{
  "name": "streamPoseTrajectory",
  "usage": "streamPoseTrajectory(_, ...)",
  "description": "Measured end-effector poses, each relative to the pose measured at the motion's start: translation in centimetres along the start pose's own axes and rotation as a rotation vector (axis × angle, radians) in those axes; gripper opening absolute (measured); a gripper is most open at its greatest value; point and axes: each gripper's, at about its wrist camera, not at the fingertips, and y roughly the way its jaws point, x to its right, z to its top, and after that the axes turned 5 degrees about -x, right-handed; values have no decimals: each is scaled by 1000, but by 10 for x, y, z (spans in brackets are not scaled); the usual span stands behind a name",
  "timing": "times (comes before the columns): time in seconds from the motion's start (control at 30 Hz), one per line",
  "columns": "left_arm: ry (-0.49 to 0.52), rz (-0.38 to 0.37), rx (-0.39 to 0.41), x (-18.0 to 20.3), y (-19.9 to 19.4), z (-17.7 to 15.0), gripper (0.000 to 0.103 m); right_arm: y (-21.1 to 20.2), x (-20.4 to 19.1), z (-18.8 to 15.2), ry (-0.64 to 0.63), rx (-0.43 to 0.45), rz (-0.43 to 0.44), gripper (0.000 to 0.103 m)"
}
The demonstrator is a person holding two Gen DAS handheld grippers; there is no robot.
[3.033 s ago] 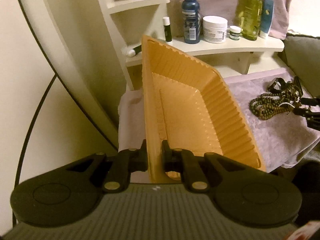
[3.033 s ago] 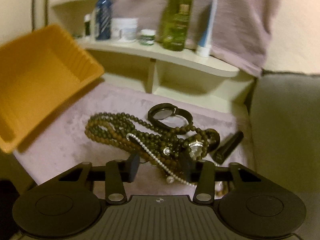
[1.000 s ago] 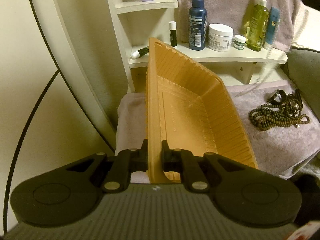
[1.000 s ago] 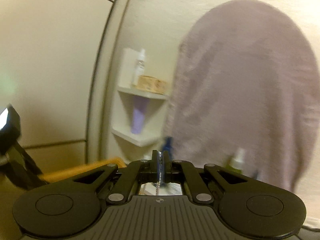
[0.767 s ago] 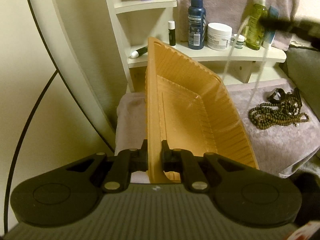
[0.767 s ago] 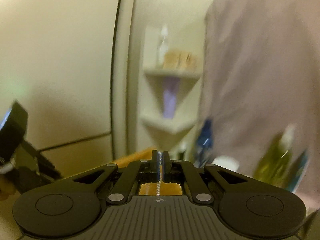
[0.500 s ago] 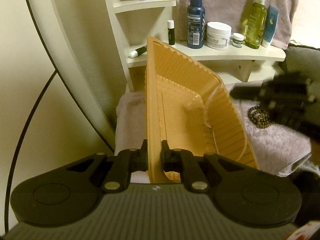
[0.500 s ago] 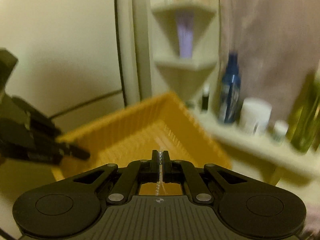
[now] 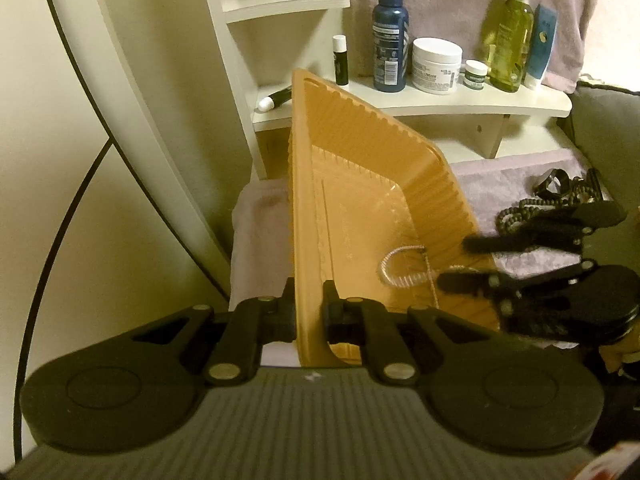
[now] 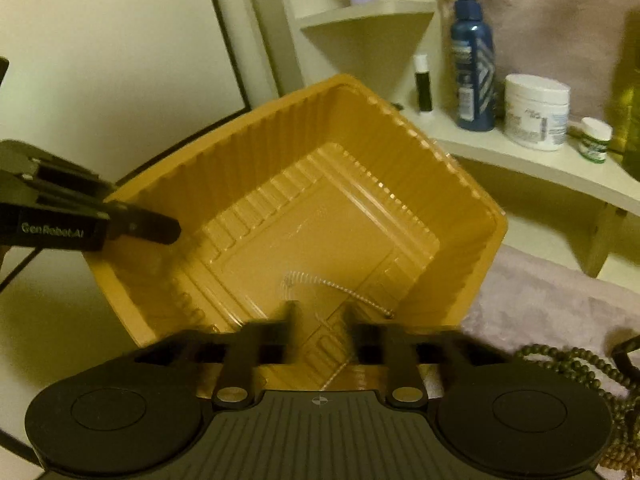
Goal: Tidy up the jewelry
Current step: 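Lower the pearl necklace into the tray held by the left gripper and release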
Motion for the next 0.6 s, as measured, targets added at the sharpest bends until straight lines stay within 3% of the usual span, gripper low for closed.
streamPoseTrajectory(0.23, -3, 4, -8, 1, 0, 1, 10, -36, 7, -7, 15, 85, -91, 67)
streamPoseTrajectory(0.6, 1, 11, -6, 2, 0, 1, 10, -107, 57, -73, 149, 118, -371, 67)
